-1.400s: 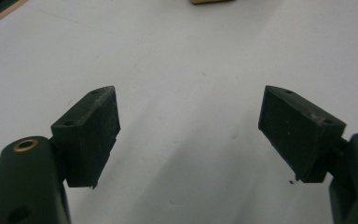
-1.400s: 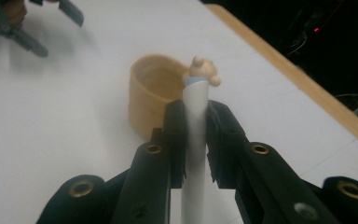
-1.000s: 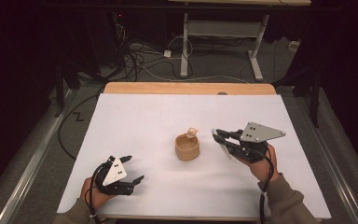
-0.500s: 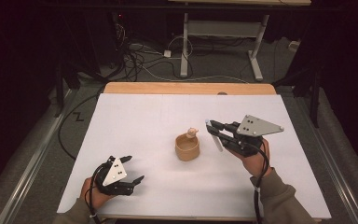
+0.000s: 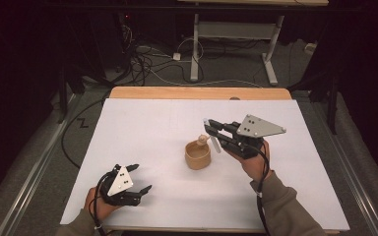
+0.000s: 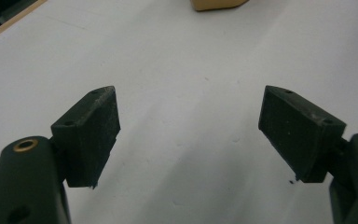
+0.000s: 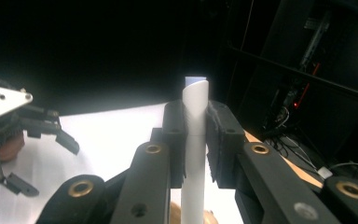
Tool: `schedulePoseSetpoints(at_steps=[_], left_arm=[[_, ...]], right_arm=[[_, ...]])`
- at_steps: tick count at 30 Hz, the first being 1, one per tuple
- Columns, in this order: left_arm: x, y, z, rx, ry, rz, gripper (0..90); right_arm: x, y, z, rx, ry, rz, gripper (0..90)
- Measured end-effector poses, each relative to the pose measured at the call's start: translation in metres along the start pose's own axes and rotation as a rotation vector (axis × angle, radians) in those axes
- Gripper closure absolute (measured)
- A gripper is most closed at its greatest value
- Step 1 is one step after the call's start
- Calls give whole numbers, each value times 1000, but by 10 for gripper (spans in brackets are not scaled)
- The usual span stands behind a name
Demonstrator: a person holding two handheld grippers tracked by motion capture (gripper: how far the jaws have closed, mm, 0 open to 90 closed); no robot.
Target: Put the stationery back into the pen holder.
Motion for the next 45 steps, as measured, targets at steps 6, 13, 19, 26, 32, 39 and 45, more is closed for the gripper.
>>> schedulePoseSetpoints(at_steps=[6, 13, 19, 26, 32, 39, 45], left_arm=[[0, 0, 0, 0, 2, 0, 197], [-1, -1, 0, -3, 7, 1, 197], [-2, -1, 1, -1, 7, 2, 197], [-2, -1, 1, -1, 8, 4, 197], [-2, -1, 1, -2, 9, 5, 197], [-1, -1, 1, 1, 6, 3, 197], [-1, -2, 1, -3, 11, -1, 197]], right_arm=[[13, -4, -6, -2, 15, -14, 789], [29, -7, -7, 1, 20, -42, 789], [40, -5, -3, 13, 20, -49, 789], [49, -4, 3, 36, 22, -54, 789], [54, -3, 9, 52, 18, -55, 789], [60, -2, 18, 67, 5, -55, 788], [65, -1, 26, 71, -10, -55, 787]])
Point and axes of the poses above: each handheld gripper's, and its own axes: x roughly forward along the jaws, z roughly out of its underside, y roughly to its right, the point moved 3 cm from there along x, roughly forward along the jaws, and after that the axes turned 9 degrees about -y, right-handed, at the moved point
